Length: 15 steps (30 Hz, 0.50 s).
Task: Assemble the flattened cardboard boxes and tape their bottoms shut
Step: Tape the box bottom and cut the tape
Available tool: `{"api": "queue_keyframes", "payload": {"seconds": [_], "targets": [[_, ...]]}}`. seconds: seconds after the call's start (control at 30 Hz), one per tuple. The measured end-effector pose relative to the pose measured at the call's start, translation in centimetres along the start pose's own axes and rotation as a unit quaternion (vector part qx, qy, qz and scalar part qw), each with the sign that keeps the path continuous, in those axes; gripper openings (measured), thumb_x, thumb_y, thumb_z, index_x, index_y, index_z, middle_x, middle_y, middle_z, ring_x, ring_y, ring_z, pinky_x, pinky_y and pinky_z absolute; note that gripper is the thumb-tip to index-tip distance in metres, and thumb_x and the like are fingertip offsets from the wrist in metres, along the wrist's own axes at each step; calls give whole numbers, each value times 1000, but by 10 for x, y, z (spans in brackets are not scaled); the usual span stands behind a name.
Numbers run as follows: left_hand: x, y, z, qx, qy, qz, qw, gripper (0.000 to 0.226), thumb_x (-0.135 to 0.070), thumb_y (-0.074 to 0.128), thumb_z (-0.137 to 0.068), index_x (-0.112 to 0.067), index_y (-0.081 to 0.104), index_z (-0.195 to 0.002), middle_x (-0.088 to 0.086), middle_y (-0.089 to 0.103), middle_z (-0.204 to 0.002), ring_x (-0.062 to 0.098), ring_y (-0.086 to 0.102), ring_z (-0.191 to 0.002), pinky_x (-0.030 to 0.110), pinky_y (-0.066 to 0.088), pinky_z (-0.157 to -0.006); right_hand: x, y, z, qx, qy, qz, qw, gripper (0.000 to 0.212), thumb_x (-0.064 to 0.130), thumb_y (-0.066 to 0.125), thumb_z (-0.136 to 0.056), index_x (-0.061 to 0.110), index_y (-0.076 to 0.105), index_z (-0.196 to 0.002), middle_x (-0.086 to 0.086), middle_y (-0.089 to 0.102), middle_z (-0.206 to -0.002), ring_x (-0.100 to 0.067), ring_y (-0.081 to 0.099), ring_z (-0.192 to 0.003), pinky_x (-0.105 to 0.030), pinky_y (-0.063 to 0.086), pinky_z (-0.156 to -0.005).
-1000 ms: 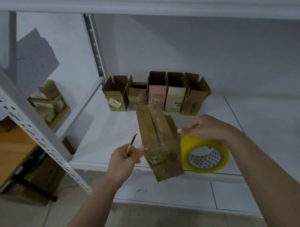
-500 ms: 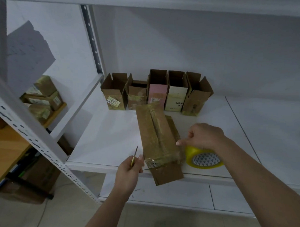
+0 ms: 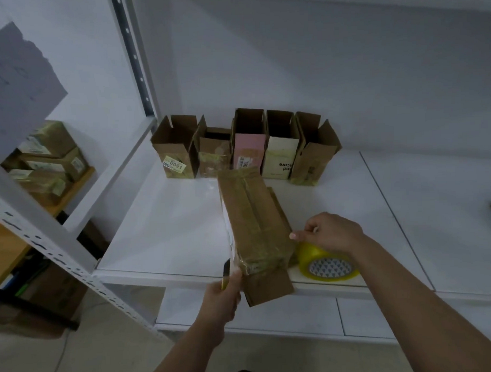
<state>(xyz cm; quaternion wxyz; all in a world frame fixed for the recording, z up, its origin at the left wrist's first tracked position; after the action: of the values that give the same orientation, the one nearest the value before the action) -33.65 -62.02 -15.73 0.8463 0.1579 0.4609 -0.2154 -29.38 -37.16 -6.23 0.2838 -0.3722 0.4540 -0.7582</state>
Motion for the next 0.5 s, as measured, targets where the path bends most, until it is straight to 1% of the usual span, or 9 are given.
{"api": "queue_keyframes", "payload": {"seconds": [0.07, 0.1, 0.2, 0.27, 0.3, 0.37, 0.43, 0.5], "targets": [[16, 2, 1, 15, -28, -19, 999, 46, -56, 65, -77, -11, 55, -74, -1, 41, -55, 10, 32, -48, 22, 28, -46, 0, -1, 1, -6, 4, -1, 1000, 56, 78, 52, -76, 26, 69, -91, 6, 68, -95, -12, 61, -87, -31, 49, -78], [18, 0, 3, 12, -27, -21, 999, 44, -54, 67, -76, -11, 55, -74, -1, 41, -54, 10, 33, -47, 22, 29, -45, 0, -1, 2, -6, 6, -2, 1000, 57, 78, 52, -76, 26, 69, -91, 6, 68, -94, -12, 61, -87, -31, 49, -78], [-9, -20, 7, -28, 49, -5, 998, 41, -51, 64, -75, -12, 53, -72, -3, 40, -55, 10, 32, -48, 23, 30, -47, 0, 0, 2, -2, 12, -5, 1000, 58, 79, 52, -76, 26, 69, -91, 6, 67, -94, -12, 61, -88, -31, 49, -79], [-40, -30, 12, -31, 112, 6, 993, 42, -53, 57, -79, -12, 50, -72, -2, 39, -57, 10, 31, -49, 22, 28, -47, 0, 0, 3, -1, 16, -10, 1000, 59, 78, 52, -77, 24, 69, -92, 4, 68, -94, -13, 62, -88, -32, 50, -80], [-55, -30, 13, -15, 135, 6, 991, 43, -52, 50, -86, -11, 51, -75, -1, 40, -59, 10, 31, -49, 21, 27, -46, 0, 0, 2, 1, 17, -16, 1000, 61, 78, 53, -77, 22, 69, -92, 2, 69, -92, -15, 63, -87, -32, 49, -79], [-81, -17, 14, 22, 166, -37, 985, 44, -46, 36, -99, -9, 52, -83, 2, 42, -64, 8, 33, -48, 20, 28, -46, 2, 2, 2, 9, 20, -30, 999, 65, 77, 53, -77, 15, 70, -90, -3, 70, -89, -17, 65, -85, -31, 47, -74], [-104, 8, 14, 65, 194, -88, 975, 45, -46, 30, -101, -10, 50, -82, 2, 45, -65, 7, 36, -48, 19, 30, -46, 6, 5, 3, 18, 19, -35, 999, 65, 77, 53, -78, 15, 68, -86, -2, 69, -85, -17, 64, -81, -31, 45, -70], [-120, 34, 11, 104, 205, -138, 963, 47, -44, 30, -103, -11, 54, -79, -2, 50, -60, 6, 40, -46, 19, 33, -45, 10, 4, 4, 22, 22, -26, 999, 65, 78, 51, -78, 16, 68, -87, -1, 69, -86, -15, 63, -80, -32, 46, -71]]}}
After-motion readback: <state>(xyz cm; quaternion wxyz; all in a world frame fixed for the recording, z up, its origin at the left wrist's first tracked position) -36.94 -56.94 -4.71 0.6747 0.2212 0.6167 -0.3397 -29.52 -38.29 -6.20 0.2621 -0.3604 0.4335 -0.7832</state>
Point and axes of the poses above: each hand's wrist, its own z-axis away from the middle knuckle, its own y-axis out of the palm, x = y × z, the point moved 3 cm from there along -z, towards the middle knuckle
